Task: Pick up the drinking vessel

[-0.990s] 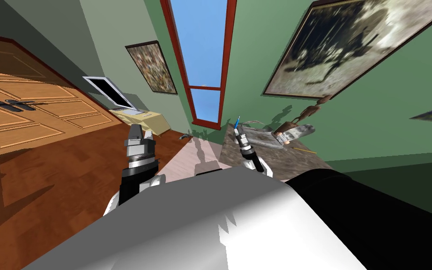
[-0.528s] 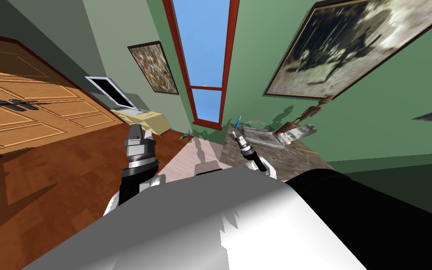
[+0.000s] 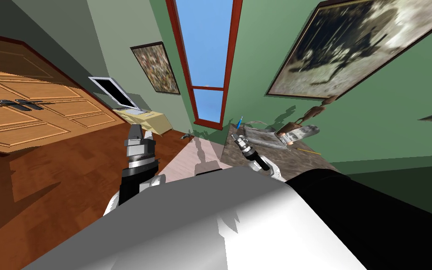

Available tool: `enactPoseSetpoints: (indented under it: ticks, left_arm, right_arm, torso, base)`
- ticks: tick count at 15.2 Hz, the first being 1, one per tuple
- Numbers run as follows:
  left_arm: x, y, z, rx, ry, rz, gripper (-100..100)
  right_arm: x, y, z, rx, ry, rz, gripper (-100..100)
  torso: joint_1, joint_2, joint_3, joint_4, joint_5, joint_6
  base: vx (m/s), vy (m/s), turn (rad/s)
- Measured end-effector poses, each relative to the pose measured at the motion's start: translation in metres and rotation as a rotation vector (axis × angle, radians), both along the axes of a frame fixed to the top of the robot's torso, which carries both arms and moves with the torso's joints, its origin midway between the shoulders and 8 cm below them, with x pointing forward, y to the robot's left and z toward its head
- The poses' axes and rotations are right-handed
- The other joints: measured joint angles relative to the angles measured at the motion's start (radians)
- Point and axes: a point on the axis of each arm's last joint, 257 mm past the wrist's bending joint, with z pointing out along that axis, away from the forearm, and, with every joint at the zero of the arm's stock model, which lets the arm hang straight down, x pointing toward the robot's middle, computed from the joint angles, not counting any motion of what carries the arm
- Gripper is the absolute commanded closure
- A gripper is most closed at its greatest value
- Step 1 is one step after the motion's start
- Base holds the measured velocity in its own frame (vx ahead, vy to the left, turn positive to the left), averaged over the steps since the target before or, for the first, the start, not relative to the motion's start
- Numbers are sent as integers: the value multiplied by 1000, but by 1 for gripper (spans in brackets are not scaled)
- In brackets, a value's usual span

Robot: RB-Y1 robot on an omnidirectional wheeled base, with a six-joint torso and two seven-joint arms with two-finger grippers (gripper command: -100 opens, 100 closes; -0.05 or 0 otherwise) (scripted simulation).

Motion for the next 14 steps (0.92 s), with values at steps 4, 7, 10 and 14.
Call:
enactPoseSetpoints:
  ticks: [4,7,10,14]
  left_arm:
    - [0,0,0,0,0,0,0]
    - [0,0,0,0,0,0,0]
    - [0,0,0,0,0,0,0]
    - [0,0,0,0,0,0,0]
  right_arm:
    - [-1,-2,-20,-56,58,29,-100]
    - [-1,-6,-36,-101,112,49,-100]
    - [-2,-13,-53,-143,160,65,-100]
    - [-6,-18,-72,-203,221,86,-100]
  torso:
    - [0,0,0,0,0,0]
    - [1,-1,0,0,0,0]
    - [1,-1,0,0,0,0]
    - [2,-1,0,0,0,0]
  base:
    - [8,38,16]
    - [9,40,13]
    - [13,43,24]
    - [14,43,20]
